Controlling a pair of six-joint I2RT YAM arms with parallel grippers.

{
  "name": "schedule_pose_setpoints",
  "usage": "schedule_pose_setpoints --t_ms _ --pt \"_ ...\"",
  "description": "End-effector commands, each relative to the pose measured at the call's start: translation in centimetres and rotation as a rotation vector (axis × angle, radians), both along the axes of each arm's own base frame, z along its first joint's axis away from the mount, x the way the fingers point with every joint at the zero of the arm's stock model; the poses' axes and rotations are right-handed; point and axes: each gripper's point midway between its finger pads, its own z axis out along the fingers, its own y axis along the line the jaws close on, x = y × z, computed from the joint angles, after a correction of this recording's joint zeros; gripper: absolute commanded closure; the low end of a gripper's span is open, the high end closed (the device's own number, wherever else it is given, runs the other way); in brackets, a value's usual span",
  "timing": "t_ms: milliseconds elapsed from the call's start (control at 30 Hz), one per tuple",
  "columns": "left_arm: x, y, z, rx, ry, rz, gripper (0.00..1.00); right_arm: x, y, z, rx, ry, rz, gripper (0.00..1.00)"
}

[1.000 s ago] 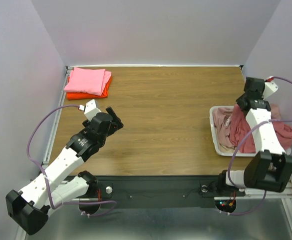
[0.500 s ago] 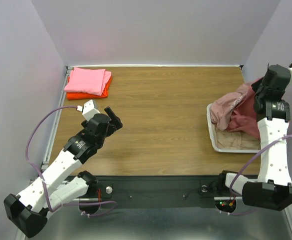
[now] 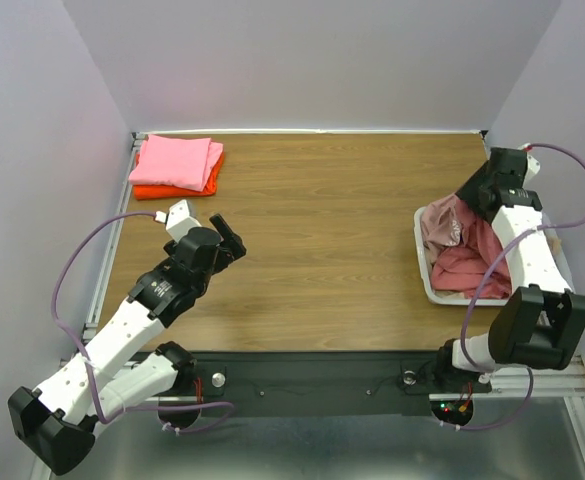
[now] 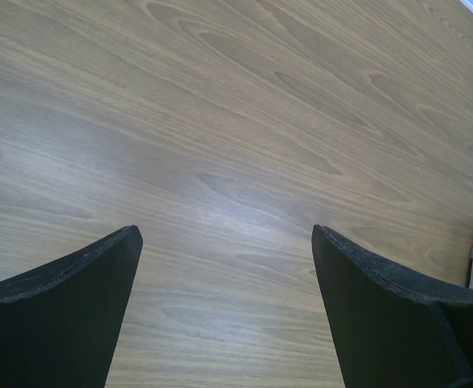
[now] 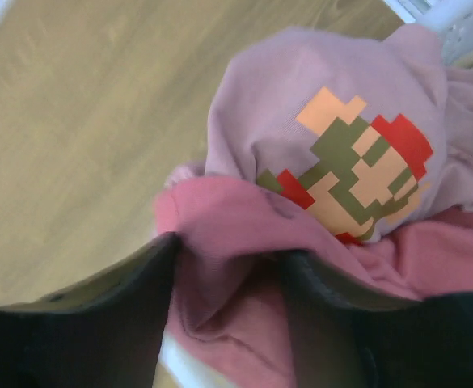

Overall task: Fold and stack the t-shirts
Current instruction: Grab the tshirt from the pile

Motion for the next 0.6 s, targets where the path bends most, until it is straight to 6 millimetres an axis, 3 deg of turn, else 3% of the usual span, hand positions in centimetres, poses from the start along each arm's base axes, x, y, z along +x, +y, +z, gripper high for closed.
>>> schedule_pose_setpoints --t_ms 0,33,67,133,167,300,367,467,567 --pt "0.4 0.0 0.1 -0.003 -0.016 0.012 0.02 0.0 0.3 2.7 -0.002 -0.076 0.014 0.24" --pt "0.4 0.0 0.1 -0.002 -0.016 0.01 0.02 -0.8 -0.1 3.8 -0.024 -0.099 -0.012 0.05" --pt "0.5 -0.1 0.2 -0.003 -0.017 0.01 0.02 -1.3 -0.4 4.5 -0.037 -0.112 -0.033 0.0" --pt "0.8 -0.4 0.4 -0.01 -0.028 0.004 0.02 -2.8 -1.1 5.2 -0.05 -0.121 -0.103 0.0" --pt "1.1 -0.8 1.0 -0.021 -0.05 -0.009 0.02 -4.8 -2.1 6.0 -0.086 -0.126 -0.178 0.0" --pt "2.3 -2.5 3.1 -0.029 -0.109 -0.083 0.02 -9.9 -3.5 4.3 -0.103 -0.105 -0.369 0.0" --pt "2.9 -2.8 3.9 -0.007 -0.117 -0.097 0.02 -12.0 -3.7 2.0 -0.103 -0.042 -0.418 0.0" --pt "3.8 -3.8 4.3 0.003 -0.121 -0.125 0.02 -13.8 -3.7 0.0 -0.064 -0.023 -0.496 0.0" --pt "4.1 -4.7 3.3 0.028 -0.085 -0.169 0.02 -15.2 -4.2 -1.8 -0.033 0.006 -0.559 0.0"
